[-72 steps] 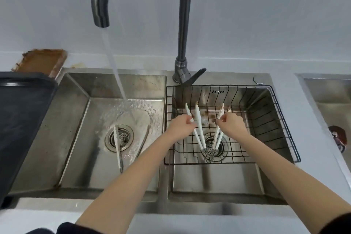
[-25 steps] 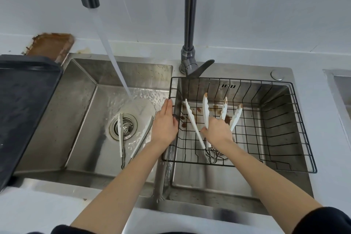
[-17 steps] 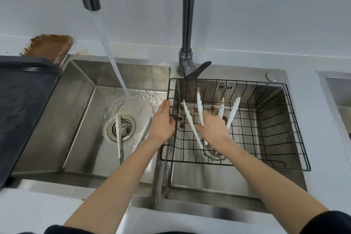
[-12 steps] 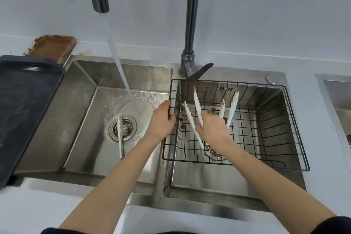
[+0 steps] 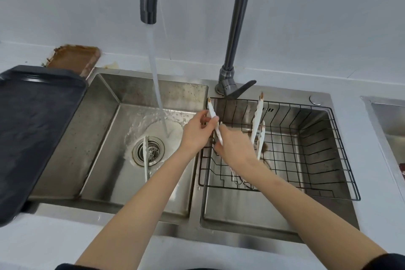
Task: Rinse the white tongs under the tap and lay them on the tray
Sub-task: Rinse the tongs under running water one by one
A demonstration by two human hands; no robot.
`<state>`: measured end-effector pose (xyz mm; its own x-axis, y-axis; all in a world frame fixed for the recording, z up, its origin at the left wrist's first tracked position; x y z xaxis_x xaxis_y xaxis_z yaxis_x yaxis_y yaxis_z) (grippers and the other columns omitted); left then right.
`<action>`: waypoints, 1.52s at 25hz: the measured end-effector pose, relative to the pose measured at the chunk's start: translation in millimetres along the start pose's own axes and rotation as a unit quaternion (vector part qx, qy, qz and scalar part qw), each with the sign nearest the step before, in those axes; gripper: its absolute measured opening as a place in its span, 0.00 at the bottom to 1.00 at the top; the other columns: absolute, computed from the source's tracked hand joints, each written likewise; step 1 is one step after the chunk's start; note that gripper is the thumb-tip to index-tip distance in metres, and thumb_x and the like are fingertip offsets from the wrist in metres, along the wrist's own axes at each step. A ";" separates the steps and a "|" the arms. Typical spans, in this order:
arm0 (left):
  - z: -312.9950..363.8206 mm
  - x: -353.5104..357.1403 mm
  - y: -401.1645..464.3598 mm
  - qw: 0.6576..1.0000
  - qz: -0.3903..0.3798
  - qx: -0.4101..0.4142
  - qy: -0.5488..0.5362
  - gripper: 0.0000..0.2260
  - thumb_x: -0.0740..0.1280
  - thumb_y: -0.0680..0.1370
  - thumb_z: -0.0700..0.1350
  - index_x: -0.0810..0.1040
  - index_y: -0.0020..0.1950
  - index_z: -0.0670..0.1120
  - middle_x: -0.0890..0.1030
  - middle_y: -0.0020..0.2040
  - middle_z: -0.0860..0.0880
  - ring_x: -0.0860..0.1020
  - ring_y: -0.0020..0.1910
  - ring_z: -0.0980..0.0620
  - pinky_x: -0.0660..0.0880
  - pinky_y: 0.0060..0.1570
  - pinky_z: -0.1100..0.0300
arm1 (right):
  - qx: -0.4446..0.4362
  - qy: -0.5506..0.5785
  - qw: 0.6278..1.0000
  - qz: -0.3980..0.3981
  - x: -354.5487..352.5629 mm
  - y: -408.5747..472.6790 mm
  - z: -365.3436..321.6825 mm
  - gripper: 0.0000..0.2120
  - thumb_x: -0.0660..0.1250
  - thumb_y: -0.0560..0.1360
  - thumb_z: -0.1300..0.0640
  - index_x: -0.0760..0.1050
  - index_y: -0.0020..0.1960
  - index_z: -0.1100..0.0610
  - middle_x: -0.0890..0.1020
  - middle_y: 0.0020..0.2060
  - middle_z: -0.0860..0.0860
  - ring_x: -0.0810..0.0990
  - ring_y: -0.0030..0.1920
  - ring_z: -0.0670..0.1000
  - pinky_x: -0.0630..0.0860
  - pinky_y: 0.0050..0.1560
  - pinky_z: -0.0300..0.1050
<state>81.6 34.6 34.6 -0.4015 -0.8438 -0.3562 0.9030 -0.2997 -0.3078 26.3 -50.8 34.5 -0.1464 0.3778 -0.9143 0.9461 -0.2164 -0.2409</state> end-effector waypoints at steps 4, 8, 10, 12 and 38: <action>-14.9 -24.0 0.6 0.998 0.024 -0.017 -0.050 0.14 0.65 0.76 0.47 0.75 0.60 0.43 0.77 0.46 0.46 0.79 0.52 0.43 0.78 0.54 0.45 | -0.049 -0.004 0.999 0.012 5.8 -2.3 -30.8 0.16 0.57 0.77 0.57 0.67 0.64 0.59 0.80 0.52 0.58 0.79 0.52 0.62 0.74 0.45 0.51; -28.3 -55.4 2.6 0.995 0.052 -0.034 -0.076 0.14 0.64 0.77 0.46 0.75 0.60 0.40 0.77 0.47 0.43 0.79 0.44 0.47 0.80 0.40 0.59 | -0.067 0.031 0.997 0.004 9.6 -1.7 -54.8 0.14 0.58 0.78 0.52 0.71 0.55 0.61 0.80 0.49 0.58 0.79 0.50 0.60 0.73 0.45 0.49; -34.7 -71.4 4.7 0.993 0.057 -0.037 -0.100 0.14 0.63 0.78 0.45 0.74 0.60 0.38 0.76 0.45 0.43 0.79 0.41 0.49 0.80 0.35 0.64 | -0.078 0.070 0.994 0.044 2.7 -3.0 -62.6 0.14 0.57 0.79 0.50 0.73 0.54 0.59 0.80 0.47 0.56 0.79 0.47 0.58 0.73 0.47 0.48; -41.0 -87.1 7.2 0.991 0.064 -0.037 -0.116 0.15 0.63 0.78 0.44 0.74 0.61 0.38 0.75 0.43 0.45 0.78 0.38 0.52 0.79 0.31 0.69 | -0.075 0.119 0.984 0.107 -6.6 -3.7 -67.7 0.14 0.57 0.79 0.50 0.73 0.56 0.58 0.77 0.50 0.55 0.79 0.45 0.56 0.76 0.45 0.49; -41.7 -102.9 69.2 0.997 -0.036 0.038 0.060 0.10 0.59 0.79 0.46 0.75 0.57 0.46 0.82 0.52 0.40 0.80 0.51 0.40 0.76 0.55 0.44 | 0.187 0.373 0.908 0.025 36.5 38.0 -67.6 0.12 0.61 0.75 0.57 0.62 0.54 0.61 0.76 0.36 0.56 0.82 0.41 0.63 0.80 0.43 0.64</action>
<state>179.1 119.3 13.1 -0.4773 -0.7609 -0.4395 0.8781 -0.3945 -0.2708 76.4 15.6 14.0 0.2630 0.8335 -0.4858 0.7616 -0.4885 -0.4258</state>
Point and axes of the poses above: each hand's wrist, its own y-axis towards the middle knuckle, its own x-axis out of the palm, z = x × y, the point moved 3 cm from there along y, towards the middle knuckle
